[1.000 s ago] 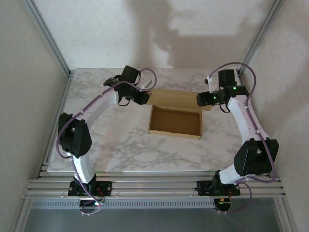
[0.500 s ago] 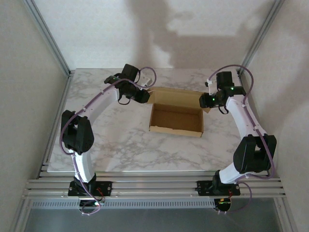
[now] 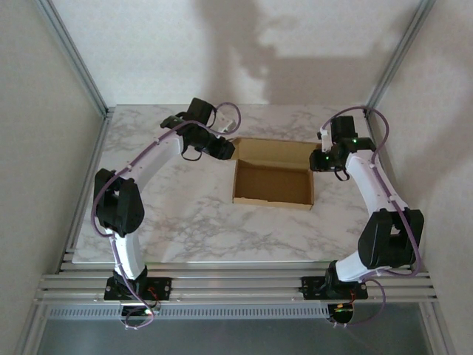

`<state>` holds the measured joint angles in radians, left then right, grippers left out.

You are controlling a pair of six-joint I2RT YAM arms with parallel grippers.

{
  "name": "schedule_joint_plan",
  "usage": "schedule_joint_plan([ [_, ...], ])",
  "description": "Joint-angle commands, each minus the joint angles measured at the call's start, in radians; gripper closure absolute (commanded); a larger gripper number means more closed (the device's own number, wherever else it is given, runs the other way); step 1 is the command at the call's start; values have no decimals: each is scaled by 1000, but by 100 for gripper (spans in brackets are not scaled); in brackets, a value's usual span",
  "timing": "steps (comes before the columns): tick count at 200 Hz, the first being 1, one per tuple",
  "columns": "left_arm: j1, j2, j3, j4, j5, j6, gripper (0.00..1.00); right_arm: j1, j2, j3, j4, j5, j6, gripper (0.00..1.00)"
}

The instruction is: Fold the paper box

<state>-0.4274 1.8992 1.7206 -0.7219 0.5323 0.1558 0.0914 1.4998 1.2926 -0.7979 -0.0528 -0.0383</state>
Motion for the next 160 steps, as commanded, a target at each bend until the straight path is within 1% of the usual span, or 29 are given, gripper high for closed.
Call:
schedule_joint_plan([
  [1,-13,4,32,13,31,-14,59,0,-27,-8,-4,-13,21,66],
  [27,-17,11,40,13,20,-28,62,1,-45,-9,7,-10,28,71],
  [67,-19,11,48,31,34,-61,66,8,-59,-19,43,-10,46,81],
  [78,-21,11,45,36,34,-70,69,10,-58,-24,48,-8,47,83],
  [118,-37,2,13,64,29,-95,73,39,-63,-45,68,12,56,86],
  [160,-65,-56,-94,151,-44,-149,75,78,-94,-90,112,59,108,89],
])
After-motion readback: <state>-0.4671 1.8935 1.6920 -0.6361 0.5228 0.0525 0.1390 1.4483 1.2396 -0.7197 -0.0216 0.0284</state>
